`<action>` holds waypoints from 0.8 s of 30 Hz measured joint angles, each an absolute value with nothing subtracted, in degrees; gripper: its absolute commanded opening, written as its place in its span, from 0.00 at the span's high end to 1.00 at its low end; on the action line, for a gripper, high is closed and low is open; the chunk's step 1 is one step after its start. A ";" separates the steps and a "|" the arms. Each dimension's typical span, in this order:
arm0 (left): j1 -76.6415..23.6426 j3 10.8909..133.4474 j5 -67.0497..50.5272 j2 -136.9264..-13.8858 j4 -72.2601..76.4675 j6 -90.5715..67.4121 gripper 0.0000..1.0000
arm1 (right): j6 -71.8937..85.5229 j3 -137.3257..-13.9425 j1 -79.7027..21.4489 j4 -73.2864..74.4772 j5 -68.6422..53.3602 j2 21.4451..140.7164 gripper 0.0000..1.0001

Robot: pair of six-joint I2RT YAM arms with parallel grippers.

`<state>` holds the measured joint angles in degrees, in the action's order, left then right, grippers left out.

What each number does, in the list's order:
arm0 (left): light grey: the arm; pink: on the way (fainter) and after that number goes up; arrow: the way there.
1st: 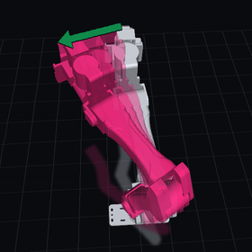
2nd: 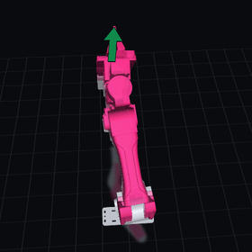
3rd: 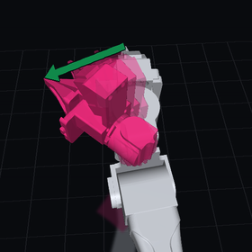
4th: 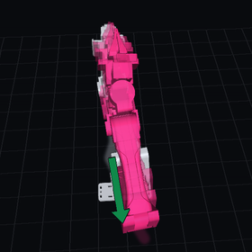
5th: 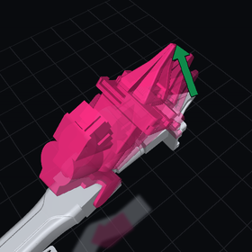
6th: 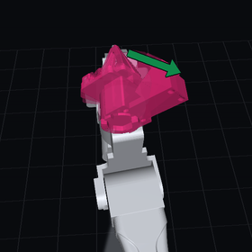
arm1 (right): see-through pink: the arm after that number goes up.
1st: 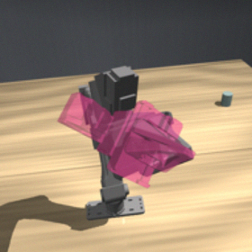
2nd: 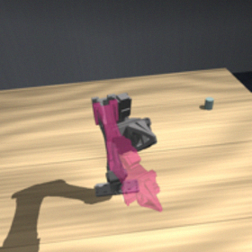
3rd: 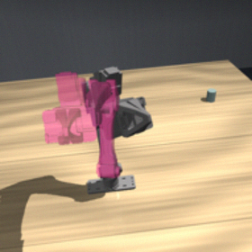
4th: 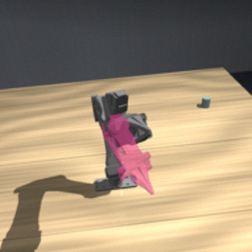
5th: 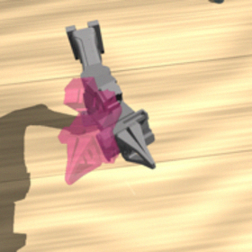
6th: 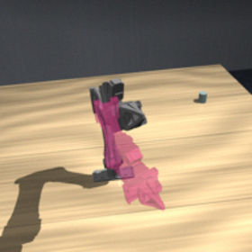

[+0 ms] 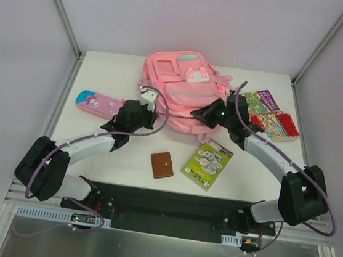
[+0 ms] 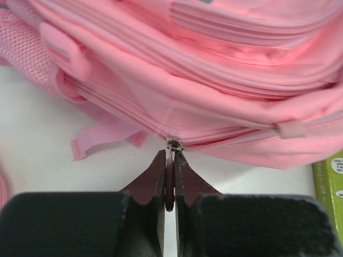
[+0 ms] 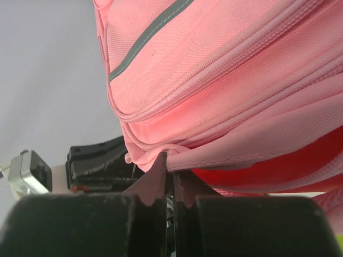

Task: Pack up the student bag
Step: Unzip the student bag at the center of the board.

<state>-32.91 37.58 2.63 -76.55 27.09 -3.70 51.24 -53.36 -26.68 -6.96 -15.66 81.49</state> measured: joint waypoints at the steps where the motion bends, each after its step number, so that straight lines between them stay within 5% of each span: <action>1: -31.79 37.63 1.80 -76.55 26.70 -3.99 1.00 | 51.09 -53.36 -26.68 -6.79 -15.77 81.45 0.99; 24: -18.92 45.82 -2.15 -83.20 19.97 -8.99 1.00 | 49.91 -53.36 -26.30 -4.73 -15.22 76.44 0.99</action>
<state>-18.92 45.82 -2.15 -83.20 19.97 -8.99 49.91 -53.36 -26.30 -4.73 -15.22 76.44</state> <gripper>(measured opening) 0.031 0.032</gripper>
